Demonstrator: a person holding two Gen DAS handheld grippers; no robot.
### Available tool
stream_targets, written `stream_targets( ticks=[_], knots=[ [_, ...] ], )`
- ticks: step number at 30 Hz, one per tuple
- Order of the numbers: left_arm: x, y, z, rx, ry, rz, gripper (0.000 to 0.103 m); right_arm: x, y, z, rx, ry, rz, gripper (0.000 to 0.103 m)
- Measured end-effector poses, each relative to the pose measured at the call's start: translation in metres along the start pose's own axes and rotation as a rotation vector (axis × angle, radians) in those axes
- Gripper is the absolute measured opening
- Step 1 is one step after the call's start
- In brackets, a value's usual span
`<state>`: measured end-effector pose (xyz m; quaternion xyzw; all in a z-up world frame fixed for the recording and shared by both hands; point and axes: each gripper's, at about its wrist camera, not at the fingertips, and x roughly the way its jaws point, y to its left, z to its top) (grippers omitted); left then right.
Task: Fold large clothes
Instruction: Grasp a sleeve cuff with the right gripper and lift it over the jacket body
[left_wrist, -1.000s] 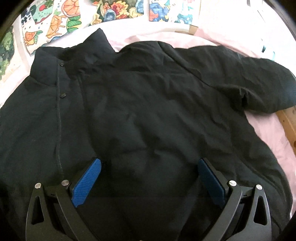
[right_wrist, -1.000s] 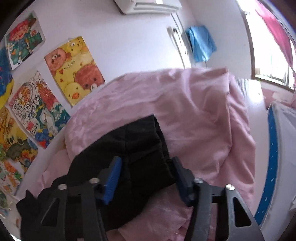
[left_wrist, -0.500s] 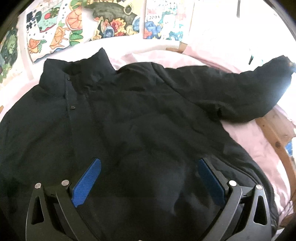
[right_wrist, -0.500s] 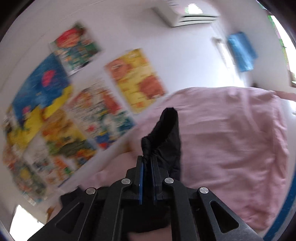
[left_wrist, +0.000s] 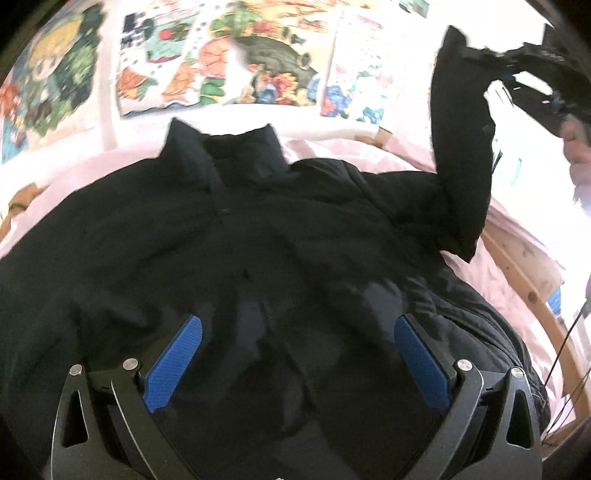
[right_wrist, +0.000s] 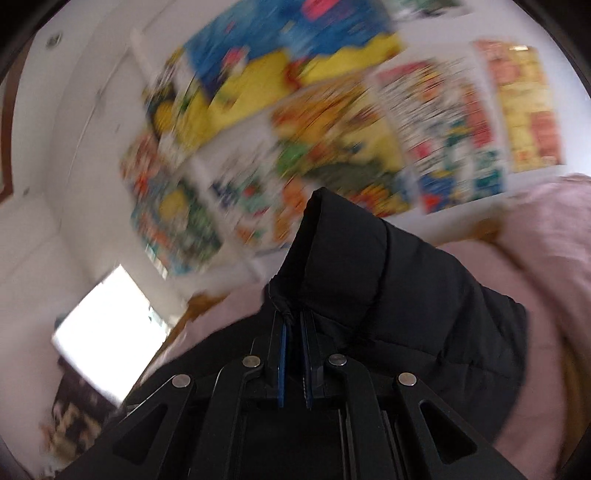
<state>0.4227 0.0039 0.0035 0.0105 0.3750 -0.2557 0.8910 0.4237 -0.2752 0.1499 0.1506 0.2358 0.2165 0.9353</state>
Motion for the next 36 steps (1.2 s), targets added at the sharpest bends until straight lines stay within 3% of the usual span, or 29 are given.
stream_targets(
  ticks=[6, 11, 16, 21, 22, 25, 29, 30, 32, 33, 35, 36],
  knots=[
    [-0.012, 0.036, -0.003, -0.080, 0.003, -0.061, 0.102, 0.110, 0.033, -0.028, -0.040, 0.211, 0.108, 0.008],
    [-0.010, 0.062, -0.004, -0.235, 0.034, -0.123, 0.102, 0.180, 0.042, -0.066, -0.070, 0.408, 0.184, 0.014],
    [0.009, 0.073, -0.002, -0.279, 0.090, -0.083, 0.102, 0.205, 0.005, -0.089, 0.040, 0.465, 0.225, 0.056],
    [0.035, 0.069, 0.011, -0.257, 0.106, -0.035, 0.102, 0.185, -0.022, -0.084, 0.071, 0.408, 0.251, 0.073],
    [0.040, 0.069, 0.016, -0.237, 0.098, -0.028, 0.102, 0.177, -0.025, -0.082, 0.060, 0.394, 0.239, 0.076],
    [0.065, 0.063, 0.025, -0.183, 0.097, -0.011, 0.102, 0.155, -0.033, -0.073, -0.054, 0.329, 0.091, 0.079],
    [0.090, 0.066, 0.025, -0.217, 0.123, -0.037, 0.102, 0.110, -0.062, -0.068, -0.203, 0.236, -0.113, 0.084],
    [0.094, 0.066, 0.024, -0.223, 0.124, -0.039, 0.098, 0.103, -0.069, -0.069, -0.222, 0.216, -0.149, 0.085],
    [0.095, 0.066, 0.023, -0.225, 0.107, -0.057, 0.072, 0.088, -0.089, -0.071, -0.248, 0.184, -0.233, 0.086],
    [0.097, 0.063, 0.026, -0.220, 0.109, -0.063, 0.052, 0.081, -0.104, -0.074, -0.252, 0.176, -0.288, 0.086],
    [0.099, 0.052, 0.030, -0.189, 0.108, -0.045, 0.044, 0.076, -0.124, -0.082, -0.247, 0.178, -0.343, 0.086],
    [0.100, 0.046, 0.032, -0.170, 0.099, -0.042, 0.033, 0.072, -0.137, -0.087, -0.241, 0.183, -0.376, 0.086]
  ],
)
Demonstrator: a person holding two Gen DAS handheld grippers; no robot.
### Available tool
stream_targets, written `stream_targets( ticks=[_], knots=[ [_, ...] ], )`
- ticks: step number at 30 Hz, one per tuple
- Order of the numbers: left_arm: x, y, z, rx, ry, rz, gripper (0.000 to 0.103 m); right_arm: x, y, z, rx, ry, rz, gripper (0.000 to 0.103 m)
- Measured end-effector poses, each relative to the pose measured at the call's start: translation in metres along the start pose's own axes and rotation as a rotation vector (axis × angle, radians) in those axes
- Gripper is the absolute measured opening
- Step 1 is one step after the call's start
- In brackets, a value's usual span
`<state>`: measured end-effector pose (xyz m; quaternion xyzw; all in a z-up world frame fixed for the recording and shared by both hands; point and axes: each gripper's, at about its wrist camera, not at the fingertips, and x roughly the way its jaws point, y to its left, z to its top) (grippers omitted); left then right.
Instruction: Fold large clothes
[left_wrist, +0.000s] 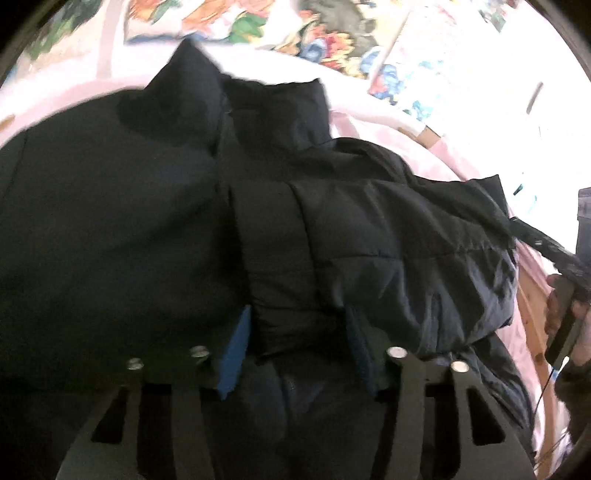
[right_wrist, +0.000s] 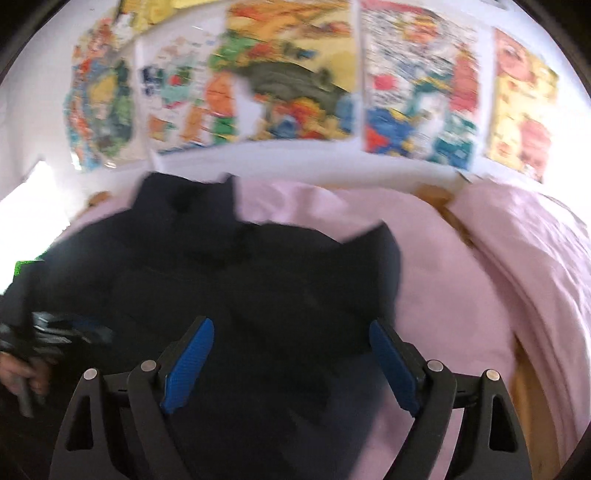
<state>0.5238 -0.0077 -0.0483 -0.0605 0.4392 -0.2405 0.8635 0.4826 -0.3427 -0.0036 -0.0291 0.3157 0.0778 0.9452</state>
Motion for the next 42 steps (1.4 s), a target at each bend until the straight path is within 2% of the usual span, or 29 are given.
stream_targets(
  ticks=[1, 2, 5, 9, 12, 17, 21, 24, 26, 28, 32, 34, 39, 41, 42],
  knots=[
    [0.000, -0.005, 0.000, 0.011, -0.009, 0.017, 0.013, 0.002, -0.009, -0.007, 0.007, 0.007, -0.031, 0.086],
    [0.000, -0.007, 0.000, 0.012, -0.015, 0.044, 0.006, 0.004, -0.016, -0.012, 0.014, 0.010, -0.051, 0.086],
    [-0.005, -0.012, 0.003, -0.003, -0.068, 0.086, 0.002, 0.005, -0.031, -0.023, 0.053, 0.013, -0.059, 0.086],
    [-0.039, -0.020, 0.008, 0.038, -0.200, 0.169, 0.001, 0.001, -0.037, -0.029, 0.089, -0.009, -0.020, 0.086],
    [-0.062, -0.015, 0.013, 0.039, -0.260, 0.221, 0.001, -0.001, -0.026, -0.024, 0.071, -0.037, -0.009, 0.086],
    [-0.100, 0.009, 0.007, 0.046, -0.315, 0.368, 0.001, 0.007, 0.004, -0.015, 0.010, -0.058, -0.005, 0.089],
    [-0.112, 0.052, 0.000, -0.029, -0.292, 0.467, 0.001, 0.016, 0.023, -0.009, -0.004, -0.105, 0.013, 0.089],
    [-0.113, 0.079, -0.008, -0.064, -0.250, 0.510, 0.001, 0.039, 0.035, -0.002, -0.016, -0.061, -0.046, 0.089],
    [-0.105, 0.089, -0.012, -0.073, -0.216, 0.519, 0.001, 0.060, 0.044, -0.002, -0.048, -0.016, -0.055, 0.089],
    [-0.097, 0.093, -0.017, -0.061, -0.192, 0.536, 0.001, 0.087, 0.054, -0.005, -0.102, 0.051, -0.103, 0.089],
    [-0.083, 0.103, -0.018, -0.050, -0.160, 0.560, 0.001, 0.130, 0.059, -0.016, -0.126, 0.133, -0.111, 0.091],
    [-0.075, 0.107, -0.020, -0.034, -0.147, 0.593, 0.001, 0.143, 0.058, -0.021, -0.134, 0.145, -0.125, 0.103],
    [-0.071, 0.115, -0.025, -0.051, -0.138, 0.576, 0.001, 0.150, 0.053, -0.029, -0.116, 0.148, -0.121, 0.103],
    [-0.079, 0.114, -0.027, -0.072, -0.157, 0.569, 0.006, 0.141, 0.051, -0.029, -0.116, 0.118, -0.127, 0.103],
    [-0.082, 0.113, -0.027, -0.079, -0.163, 0.574, 0.016, 0.136, 0.050, -0.029, -0.116, 0.102, -0.132, 0.103]
  ],
)
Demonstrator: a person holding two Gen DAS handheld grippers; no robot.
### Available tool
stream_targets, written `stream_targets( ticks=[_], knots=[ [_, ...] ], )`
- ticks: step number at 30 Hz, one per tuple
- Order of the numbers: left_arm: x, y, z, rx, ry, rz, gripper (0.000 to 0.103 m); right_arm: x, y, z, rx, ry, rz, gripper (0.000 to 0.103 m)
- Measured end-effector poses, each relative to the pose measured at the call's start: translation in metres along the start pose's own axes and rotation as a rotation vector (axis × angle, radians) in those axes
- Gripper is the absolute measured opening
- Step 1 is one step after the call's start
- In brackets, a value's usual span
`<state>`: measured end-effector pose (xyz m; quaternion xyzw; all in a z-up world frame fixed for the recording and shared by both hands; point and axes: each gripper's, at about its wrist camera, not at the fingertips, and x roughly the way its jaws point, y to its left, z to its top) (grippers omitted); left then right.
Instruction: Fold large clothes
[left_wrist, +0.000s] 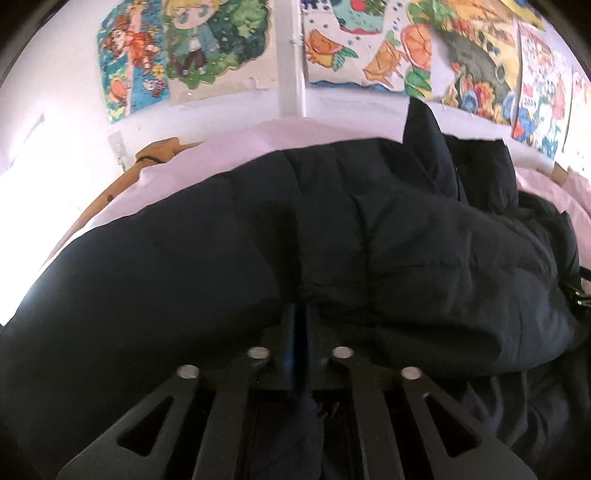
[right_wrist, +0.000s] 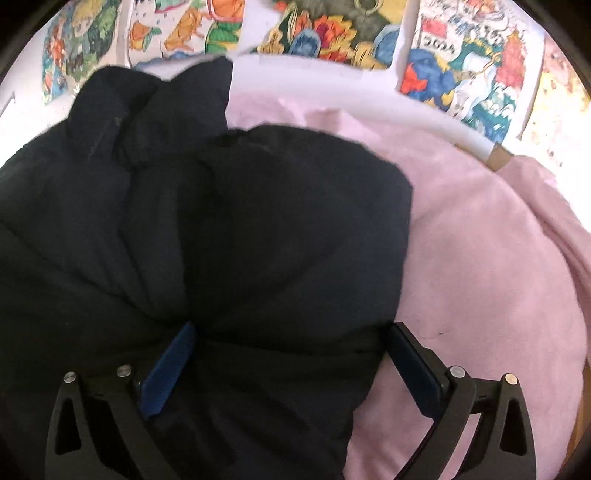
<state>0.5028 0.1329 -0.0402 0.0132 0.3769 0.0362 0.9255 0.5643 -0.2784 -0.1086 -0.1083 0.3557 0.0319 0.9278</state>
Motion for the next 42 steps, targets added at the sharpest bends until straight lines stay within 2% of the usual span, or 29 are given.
stream_targets(
  ticks=[1, 2, 3, 4, 7, 9, 12, 16, 19, 21, 22, 24, 27, 30, 33, 36, 40, 41, 42],
  knots=[
    [-0.005, 0.002, 0.000, -0.010, -0.005, 0.007, 0.036, -0.005, -0.001, 0.000, 0.000, -0.016, -0.006, 0.103],
    [-0.011, 0.005, -0.001, -0.026, -0.016, 0.012, 0.048, -0.011, -0.001, 0.001, -0.003, -0.035, -0.011, 0.103],
    [-0.020, 0.008, -0.002, -0.049, -0.034, 0.011, 0.071, -0.019, 0.000, 0.001, -0.011, -0.054, -0.013, 0.103],
    [-0.028, 0.011, -0.004, -0.067, -0.053, 0.007, 0.080, -0.024, 0.003, 0.003, -0.019, -0.070, -0.012, 0.103],
    [-0.065, 0.025, -0.016, -0.122, -0.123, -0.042, 0.082, -0.050, 0.016, 0.006, -0.070, -0.124, 0.024, 0.103],
    [-0.090, 0.038, -0.026, -0.156, -0.131, -0.052, 0.088, -0.072, 0.030, 0.011, -0.121, -0.152, 0.100, 0.103],
    [-0.118, 0.056, -0.038, -0.211, -0.130, -0.039, 0.089, -0.097, 0.054, 0.025, -0.207, -0.191, 0.166, 0.103],
    [-0.152, 0.094, -0.063, -0.317, -0.069, -0.005, 0.089, -0.122, 0.097, 0.040, -0.321, -0.204, 0.186, 0.103],
    [-0.174, 0.133, -0.100, -0.463, 0.005, 0.004, 0.089, -0.134, 0.135, 0.058, -0.367, -0.150, 0.241, 0.103],
    [-0.189, 0.158, -0.126, -0.559, 0.017, 0.002, 0.089, -0.134, 0.160, 0.070, -0.398, -0.119, 0.258, 0.103],
    [-0.196, 0.170, -0.138, -0.599, 0.003, -0.001, 0.089, -0.135, 0.171, 0.074, -0.406, -0.133, 0.260, 0.103],
    [-0.207, 0.187, -0.156, -0.667, -0.036, 0.004, 0.089, -0.130, 0.196, 0.082, -0.405, -0.161, 0.261, 0.103],
    [-0.213, 0.206, -0.170, -0.757, -0.090, -0.038, 0.089, -0.110, 0.233, 0.088, -0.375, -0.173, 0.271, 0.103],
    [-0.218, 0.211, -0.180, -0.820, -0.111, 0.015, 0.089, -0.086, 0.267, 0.084, -0.354, -0.176, 0.276, 0.103],
    [-0.213, 0.215, -0.188, -0.894, -0.083, 0.064, 0.089, -0.062, 0.292, 0.077, -0.376, -0.169, 0.251, 0.103],
    [-0.212, 0.224, -0.195, -0.943, -0.111, 0.072, 0.089, -0.039, 0.307, 0.064, -0.424, -0.145, 0.199, 0.103],
    [-0.210, 0.240, -0.206, -1.071, -0.175, 0.091, 0.088, -0.017, 0.300, 0.053, -0.373, -0.106, 0.249, 0.103],
    [-0.211, 0.243, -0.210, -1.105, -0.202, 0.106, 0.086, -0.014, 0.298, 0.052, -0.360, -0.104, 0.262, 0.103],
    [-0.211, 0.245, -0.212, -1.120, -0.215, 0.127, 0.080, -0.014, 0.296, 0.050, -0.353, -0.108, 0.269, 0.103]
  ],
)
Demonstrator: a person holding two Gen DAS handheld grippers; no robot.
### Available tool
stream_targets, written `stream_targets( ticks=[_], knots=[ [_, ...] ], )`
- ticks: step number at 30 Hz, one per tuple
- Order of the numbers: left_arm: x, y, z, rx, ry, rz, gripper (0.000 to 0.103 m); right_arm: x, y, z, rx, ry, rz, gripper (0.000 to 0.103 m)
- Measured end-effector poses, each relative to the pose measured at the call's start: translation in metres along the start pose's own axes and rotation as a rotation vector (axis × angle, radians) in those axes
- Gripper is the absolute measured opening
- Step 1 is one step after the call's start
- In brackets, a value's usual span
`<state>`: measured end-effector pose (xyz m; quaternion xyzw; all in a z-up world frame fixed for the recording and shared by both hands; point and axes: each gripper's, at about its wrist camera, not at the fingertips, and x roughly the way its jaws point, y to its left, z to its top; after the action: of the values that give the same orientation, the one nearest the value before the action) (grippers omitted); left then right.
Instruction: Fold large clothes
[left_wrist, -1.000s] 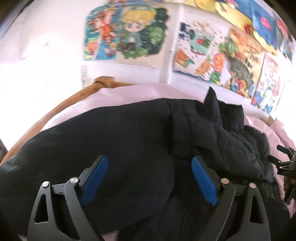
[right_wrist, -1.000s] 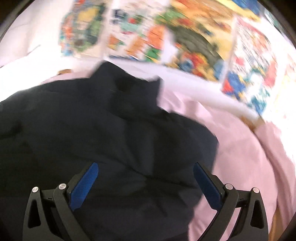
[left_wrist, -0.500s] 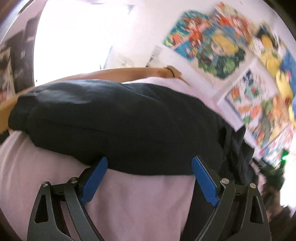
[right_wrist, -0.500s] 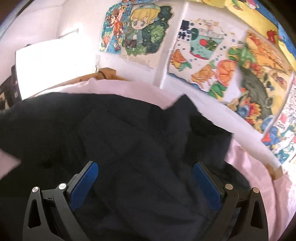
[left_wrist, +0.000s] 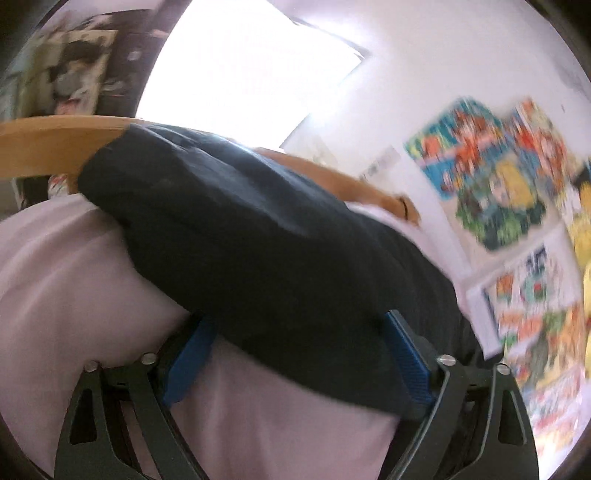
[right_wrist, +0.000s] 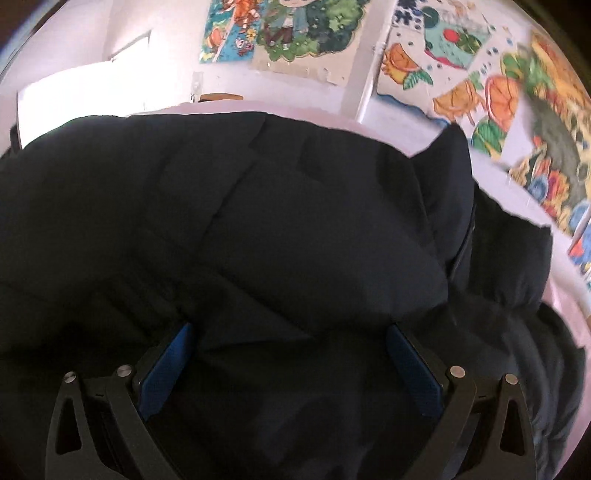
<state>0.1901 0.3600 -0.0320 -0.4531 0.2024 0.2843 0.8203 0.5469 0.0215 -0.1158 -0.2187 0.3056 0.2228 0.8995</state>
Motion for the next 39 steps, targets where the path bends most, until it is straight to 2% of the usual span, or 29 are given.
stream_targets(
  ticks=[1, 2, 4, 5, 7, 10, 16, 20, 26, 29, 33, 36, 39],
  knots=[
    [-0.001, 0.002, 0.000, -0.009, -0.023, 0.015, 0.069, 0.000, 0.000, -0.001, 0.000, -0.005, 0.001, 0.103],
    [-0.001, 0.002, 0.000, -0.011, -0.045, 0.018, 0.062, 0.000, 0.001, -0.002, -0.001, -0.010, -0.001, 0.103],
    [-0.002, 0.002, 0.002, 0.005, -0.086, 0.009, 0.033, -0.001, 0.000, -0.004, -0.003, -0.018, -0.002, 0.103],
    [-0.004, 0.002, 0.003, 0.022, -0.104, 0.007, 0.030, -0.001, 0.000, -0.004, -0.001, -0.020, -0.001, 0.103],
    [-0.006, -0.001, 0.001, 0.053, -0.128, 0.000, 0.017, 0.000, 0.000, -0.005, 0.003, -0.024, 0.003, 0.103],
    [-0.012, -0.012, 0.001, 0.147, -0.174, 0.000, 0.010, -0.002, 0.001, -0.007, 0.007, -0.030, 0.004, 0.103],
    [-0.029, -0.059, 0.004, 0.365, -0.265, -0.055, 0.005, -0.005, 0.000, -0.007, 0.021, -0.043, 0.016, 0.103],
    [-0.049, -0.106, 0.005, 0.513, -0.321, -0.155, 0.005, -0.011, -0.007, -0.001, 0.056, -0.037, 0.059, 0.103],
    [-0.063, -0.196, -0.008, 0.703, -0.349, -0.329, 0.004, -0.028, -0.028, 0.005, 0.132, -0.027, 0.160, 0.103],
    [-0.072, -0.241, -0.030, 0.813, -0.328, -0.437, 0.004, -0.046, -0.043, 0.006, 0.142, -0.008, 0.203, 0.103],
    [-0.074, -0.301, -0.066, 0.955, -0.287, -0.529, 0.004, -0.090, -0.075, 0.001, 0.132, -0.007, 0.184, 0.103],
    [-0.071, -0.334, -0.098, 1.060, -0.266, -0.569, 0.004, -0.129, -0.106, -0.011, 0.144, -0.034, 0.142, 0.103],
    [-0.059, -0.364, -0.139, 1.167, -0.213, -0.599, 0.004, -0.160, -0.142, -0.029, 0.209, -0.081, 0.113, 0.103]
  ],
)
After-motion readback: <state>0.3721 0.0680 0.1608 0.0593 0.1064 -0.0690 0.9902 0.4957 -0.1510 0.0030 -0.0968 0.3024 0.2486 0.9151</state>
